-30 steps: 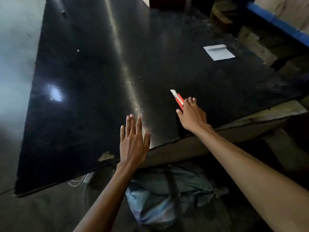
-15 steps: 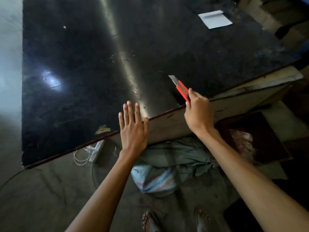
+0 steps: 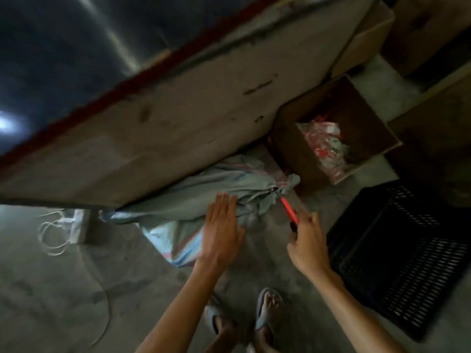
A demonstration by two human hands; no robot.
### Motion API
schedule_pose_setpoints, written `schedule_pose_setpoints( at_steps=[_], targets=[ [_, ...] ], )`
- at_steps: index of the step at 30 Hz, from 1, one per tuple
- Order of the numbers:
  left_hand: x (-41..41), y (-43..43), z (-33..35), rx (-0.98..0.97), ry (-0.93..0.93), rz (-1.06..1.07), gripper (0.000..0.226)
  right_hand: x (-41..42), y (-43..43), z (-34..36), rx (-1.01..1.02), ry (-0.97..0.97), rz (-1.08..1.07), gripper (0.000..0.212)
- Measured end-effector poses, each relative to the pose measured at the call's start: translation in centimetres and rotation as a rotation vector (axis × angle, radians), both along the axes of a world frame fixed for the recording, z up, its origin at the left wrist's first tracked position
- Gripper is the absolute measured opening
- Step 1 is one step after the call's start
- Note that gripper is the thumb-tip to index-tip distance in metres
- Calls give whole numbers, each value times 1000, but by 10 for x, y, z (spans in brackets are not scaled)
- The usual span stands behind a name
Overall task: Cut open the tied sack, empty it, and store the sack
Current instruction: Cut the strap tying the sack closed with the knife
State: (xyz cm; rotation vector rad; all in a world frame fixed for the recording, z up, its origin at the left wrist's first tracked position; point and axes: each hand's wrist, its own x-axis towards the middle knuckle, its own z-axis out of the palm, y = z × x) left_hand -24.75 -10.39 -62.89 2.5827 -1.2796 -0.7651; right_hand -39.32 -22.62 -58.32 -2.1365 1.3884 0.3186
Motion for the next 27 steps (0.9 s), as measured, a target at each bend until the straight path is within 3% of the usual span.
schedule_pose_setpoints(
  at_steps=[3,10,12,14,16,20,24,27],
  targets=[
    [-3,-60,-96,59,-29,-113,82,-18,-18,-96,25,-13,-118,45],
    [-1,-177,-297,63,-240,-382,102,-25,-36,-294,13,-318,-513,38],
    [4,-199,-333,37,-306,-433,96,-22,-36,-332,-50,-383,-573,41],
    [10,-216,-359,-13,-351,-454,77,-15,-36,-361,-110,-430,-606,48],
    [16,-225,-375,-67,-366,-444,62,-9,-34,-381,-165,-487,-646,51],
    [29,-229,-377,-110,-333,-412,59,3,-27,-393,-285,-715,-660,44],
    [46,-209,-347,-233,-260,-321,62,21,-25,-371,-389,-934,-609,28],
    [55,-176,-307,-397,-132,-190,57,29,-16,-335,-453,-1021,-563,28]
  ],
)
